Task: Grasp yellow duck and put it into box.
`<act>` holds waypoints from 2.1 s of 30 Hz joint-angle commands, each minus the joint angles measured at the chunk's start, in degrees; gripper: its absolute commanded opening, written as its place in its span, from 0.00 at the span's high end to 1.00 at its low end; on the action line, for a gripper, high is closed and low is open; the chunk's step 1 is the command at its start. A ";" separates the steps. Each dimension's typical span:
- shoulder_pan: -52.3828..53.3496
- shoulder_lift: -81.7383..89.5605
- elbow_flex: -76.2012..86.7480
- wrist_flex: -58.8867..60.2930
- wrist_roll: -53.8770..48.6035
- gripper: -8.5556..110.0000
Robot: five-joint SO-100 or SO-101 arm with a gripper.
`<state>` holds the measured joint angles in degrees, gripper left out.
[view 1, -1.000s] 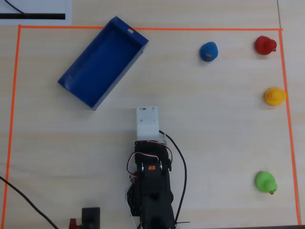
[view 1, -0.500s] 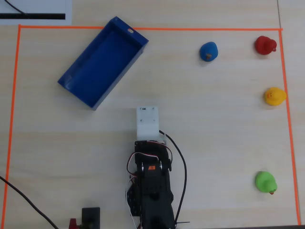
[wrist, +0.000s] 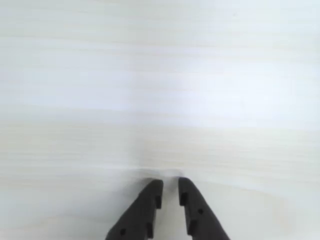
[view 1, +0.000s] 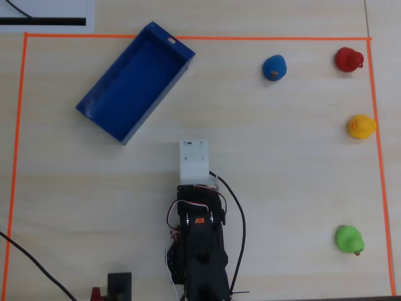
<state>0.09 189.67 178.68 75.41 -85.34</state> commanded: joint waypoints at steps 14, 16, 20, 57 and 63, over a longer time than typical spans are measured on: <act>0.62 0.09 -0.44 0.97 0.09 0.93; 0.88 0.09 -0.44 0.97 0.09 0.93; 0.70 0.09 -0.44 -0.97 -0.79 0.93; 53.44 -91.76 -57.13 -108.98 13.89 0.93; 57.92 -100.37 -54.93 -116.37 9.84 0.92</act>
<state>56.43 91.23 124.45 -37.44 -73.48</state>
